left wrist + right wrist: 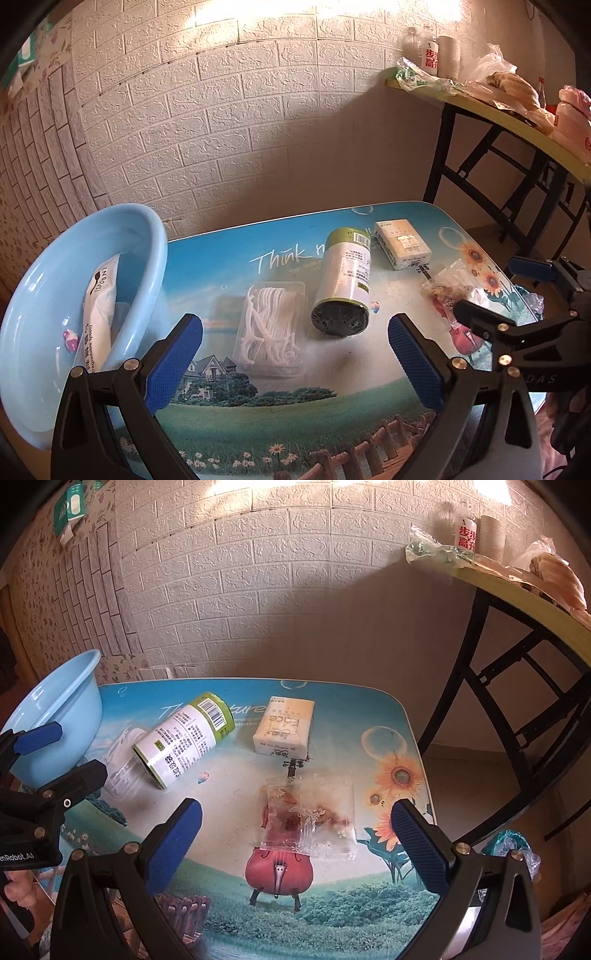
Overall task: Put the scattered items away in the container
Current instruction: 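Reach the left tool to the floss-pick box while the right tool approaches the snack bag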
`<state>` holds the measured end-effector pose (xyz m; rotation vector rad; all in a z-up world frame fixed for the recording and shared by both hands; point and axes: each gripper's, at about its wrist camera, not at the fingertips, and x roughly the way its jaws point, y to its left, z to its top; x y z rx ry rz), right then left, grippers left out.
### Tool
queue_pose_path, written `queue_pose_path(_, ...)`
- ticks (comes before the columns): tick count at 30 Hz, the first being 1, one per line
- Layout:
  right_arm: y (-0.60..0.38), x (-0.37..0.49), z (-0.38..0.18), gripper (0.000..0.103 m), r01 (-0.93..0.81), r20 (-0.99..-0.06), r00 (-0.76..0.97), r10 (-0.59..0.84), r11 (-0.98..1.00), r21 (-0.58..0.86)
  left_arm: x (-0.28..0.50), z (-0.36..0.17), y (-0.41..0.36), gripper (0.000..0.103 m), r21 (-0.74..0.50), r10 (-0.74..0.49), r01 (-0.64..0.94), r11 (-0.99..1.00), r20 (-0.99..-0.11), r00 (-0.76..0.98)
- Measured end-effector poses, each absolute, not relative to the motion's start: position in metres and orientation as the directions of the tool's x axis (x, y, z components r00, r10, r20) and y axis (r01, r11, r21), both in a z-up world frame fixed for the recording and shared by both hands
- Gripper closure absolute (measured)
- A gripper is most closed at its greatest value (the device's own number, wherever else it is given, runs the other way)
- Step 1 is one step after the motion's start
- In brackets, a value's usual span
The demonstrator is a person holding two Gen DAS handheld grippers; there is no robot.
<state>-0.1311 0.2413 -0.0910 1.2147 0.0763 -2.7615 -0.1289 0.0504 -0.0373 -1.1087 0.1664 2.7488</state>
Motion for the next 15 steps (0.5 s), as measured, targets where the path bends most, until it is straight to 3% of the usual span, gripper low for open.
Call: queue_pose_path(15, 0.254, -0.142, -0.115, 0.001, 0.1, -0.758, -0.649, -0.064, -0.995, -0.001, -0.14, -0.062, 0.066, 0.002, 0.066, 0.099, -0.202, -0.977, -0.7, -0.707)
